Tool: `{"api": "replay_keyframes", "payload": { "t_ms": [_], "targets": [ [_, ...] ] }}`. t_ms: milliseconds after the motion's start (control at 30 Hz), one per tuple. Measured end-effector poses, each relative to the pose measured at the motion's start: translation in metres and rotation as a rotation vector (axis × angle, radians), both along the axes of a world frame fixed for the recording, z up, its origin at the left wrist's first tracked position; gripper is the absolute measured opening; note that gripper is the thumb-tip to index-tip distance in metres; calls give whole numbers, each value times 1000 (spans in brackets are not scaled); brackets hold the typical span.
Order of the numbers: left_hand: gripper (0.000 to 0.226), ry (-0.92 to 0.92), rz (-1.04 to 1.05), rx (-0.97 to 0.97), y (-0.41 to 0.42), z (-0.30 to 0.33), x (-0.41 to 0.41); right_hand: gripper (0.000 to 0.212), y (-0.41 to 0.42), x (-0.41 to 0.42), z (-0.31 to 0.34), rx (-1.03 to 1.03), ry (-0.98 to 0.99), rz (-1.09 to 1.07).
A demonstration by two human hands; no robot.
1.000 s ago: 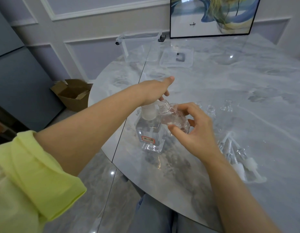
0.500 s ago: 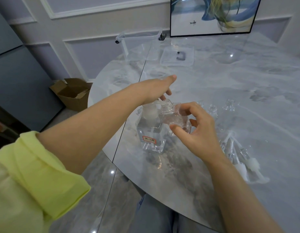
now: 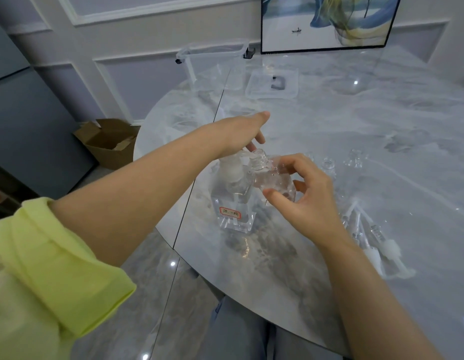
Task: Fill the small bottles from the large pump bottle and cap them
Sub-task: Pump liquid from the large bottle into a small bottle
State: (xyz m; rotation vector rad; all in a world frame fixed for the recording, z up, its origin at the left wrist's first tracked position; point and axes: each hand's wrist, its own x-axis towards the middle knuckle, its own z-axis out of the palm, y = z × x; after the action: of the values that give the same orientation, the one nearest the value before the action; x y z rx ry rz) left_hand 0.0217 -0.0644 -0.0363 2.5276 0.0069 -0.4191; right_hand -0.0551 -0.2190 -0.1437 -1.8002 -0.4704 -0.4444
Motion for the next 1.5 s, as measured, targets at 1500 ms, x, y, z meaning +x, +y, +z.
{"api": "replay_keyframes", "payload": {
  "t_ms": [1500],
  "targets": [
    [71, -64, 25, 72, -2, 4, -3, 30, -1, 0, -2, 16, 16, 10]
  ]
}}
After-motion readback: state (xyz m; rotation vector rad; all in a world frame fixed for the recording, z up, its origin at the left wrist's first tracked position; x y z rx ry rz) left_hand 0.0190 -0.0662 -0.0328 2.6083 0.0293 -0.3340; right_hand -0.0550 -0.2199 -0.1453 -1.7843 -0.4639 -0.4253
